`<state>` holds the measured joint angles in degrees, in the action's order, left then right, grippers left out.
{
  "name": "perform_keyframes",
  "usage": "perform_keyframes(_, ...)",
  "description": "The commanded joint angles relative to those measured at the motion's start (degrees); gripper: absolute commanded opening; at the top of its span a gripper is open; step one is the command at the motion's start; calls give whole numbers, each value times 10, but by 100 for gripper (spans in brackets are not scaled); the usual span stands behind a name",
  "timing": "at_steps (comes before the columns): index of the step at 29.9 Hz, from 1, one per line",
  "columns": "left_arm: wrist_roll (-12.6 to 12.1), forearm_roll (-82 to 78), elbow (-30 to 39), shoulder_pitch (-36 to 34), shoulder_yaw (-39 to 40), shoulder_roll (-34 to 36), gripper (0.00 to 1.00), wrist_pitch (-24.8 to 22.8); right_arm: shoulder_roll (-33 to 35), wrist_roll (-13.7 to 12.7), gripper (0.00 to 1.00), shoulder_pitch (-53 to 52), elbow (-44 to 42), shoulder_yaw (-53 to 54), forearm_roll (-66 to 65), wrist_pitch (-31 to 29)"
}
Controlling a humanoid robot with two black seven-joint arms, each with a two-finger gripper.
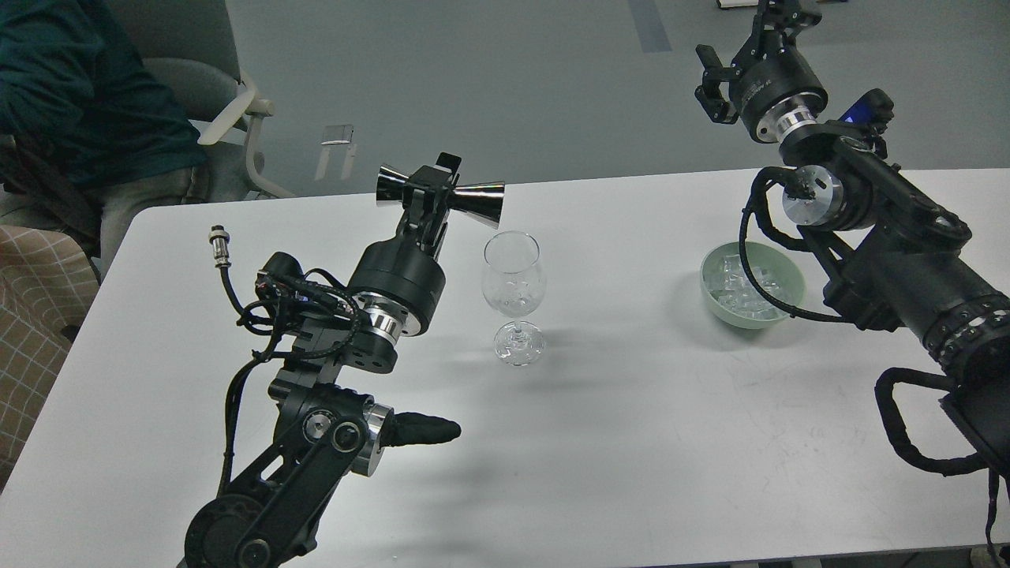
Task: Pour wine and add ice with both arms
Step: 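Tilt the jigger over the wine glass with the left gripper, then carry the jigger back to its original spot with the left gripper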
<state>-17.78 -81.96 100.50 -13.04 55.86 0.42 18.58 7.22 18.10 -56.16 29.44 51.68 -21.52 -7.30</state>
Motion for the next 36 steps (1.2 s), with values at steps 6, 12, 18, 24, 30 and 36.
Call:
perform_keyframes(6, -21, 295, 5, -7, 139, -3, 0, 15, 2, 0, 100, 0, 0, 0, 0, 0)
perform_keyframes(12, -16, 602, -2, -1, 290, 33, 0, -3, 0, 0, 100, 0, 0, 0, 0, 0)
perform_keyframes(18, -13, 763, -84, 42, 384, 69, 0, -87, 0, 0, 100, 0, 0, 0, 0, 2)
perform_keyframes(24, -16, 788, -154, 78, 426, 68, 1, -192, -2, 0, 100, 0, 0, -1, 0, 8)
perform_keyframes(30, -18, 799, -235, 100, 427, 60, 14, -288, -5, 0, 100, 0, 0, -1, 0, 10)
perform_keyframes(36, -6, 799, -304, 99, 425, 56, 21, -319, -5, -1, 100, 0, 0, -1, 0, 13)
